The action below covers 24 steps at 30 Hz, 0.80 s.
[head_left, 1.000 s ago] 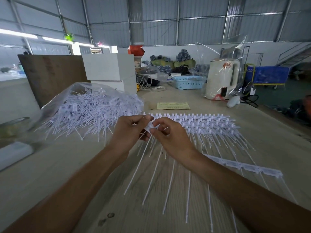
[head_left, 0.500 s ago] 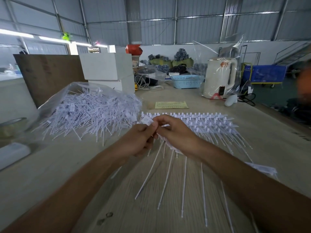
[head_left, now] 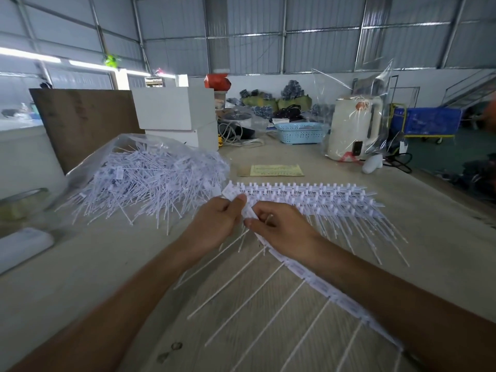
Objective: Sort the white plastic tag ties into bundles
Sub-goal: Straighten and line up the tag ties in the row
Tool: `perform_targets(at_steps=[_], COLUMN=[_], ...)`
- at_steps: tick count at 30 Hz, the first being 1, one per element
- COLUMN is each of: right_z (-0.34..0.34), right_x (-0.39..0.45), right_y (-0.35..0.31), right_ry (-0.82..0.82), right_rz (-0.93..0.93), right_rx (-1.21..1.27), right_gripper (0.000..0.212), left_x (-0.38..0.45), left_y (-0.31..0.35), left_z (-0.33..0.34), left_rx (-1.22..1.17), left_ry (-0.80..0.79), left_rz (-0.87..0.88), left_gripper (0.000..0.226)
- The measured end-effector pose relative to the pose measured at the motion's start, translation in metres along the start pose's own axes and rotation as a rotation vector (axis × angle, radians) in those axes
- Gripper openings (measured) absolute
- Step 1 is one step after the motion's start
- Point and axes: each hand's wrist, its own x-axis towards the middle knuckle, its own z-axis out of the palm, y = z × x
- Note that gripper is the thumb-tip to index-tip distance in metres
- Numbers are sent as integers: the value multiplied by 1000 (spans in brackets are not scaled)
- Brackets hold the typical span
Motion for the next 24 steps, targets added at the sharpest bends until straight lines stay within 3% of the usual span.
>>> perform_targets(at_steps=[5, 11, 15, 18, 24], right_z=[1, 0, 2, 2, -6], right_x=[-4, -10, -7, -7, -5], right_y=[0, -5, -1, 4, 2], right_ry=[134, 156, 136, 96, -104], right_rz=[-161, -280, -156, -110, 38], right_rx=[-181, -475, -116, -32, 369], right_gripper=[37, 13, 29, 22, 17], left_x=[2, 6, 8, 9, 11], left_y=[-1, -4, -2, -4, -7], left_z=[3, -4, -10, -13, -17], left_rx=[22, -1, 16, 63, 527], left_ry=[39, 14, -14, -54, 118], left_rz=[-29, -114, 24, 68, 202], left_gripper=[60, 57, 59, 62, 58])
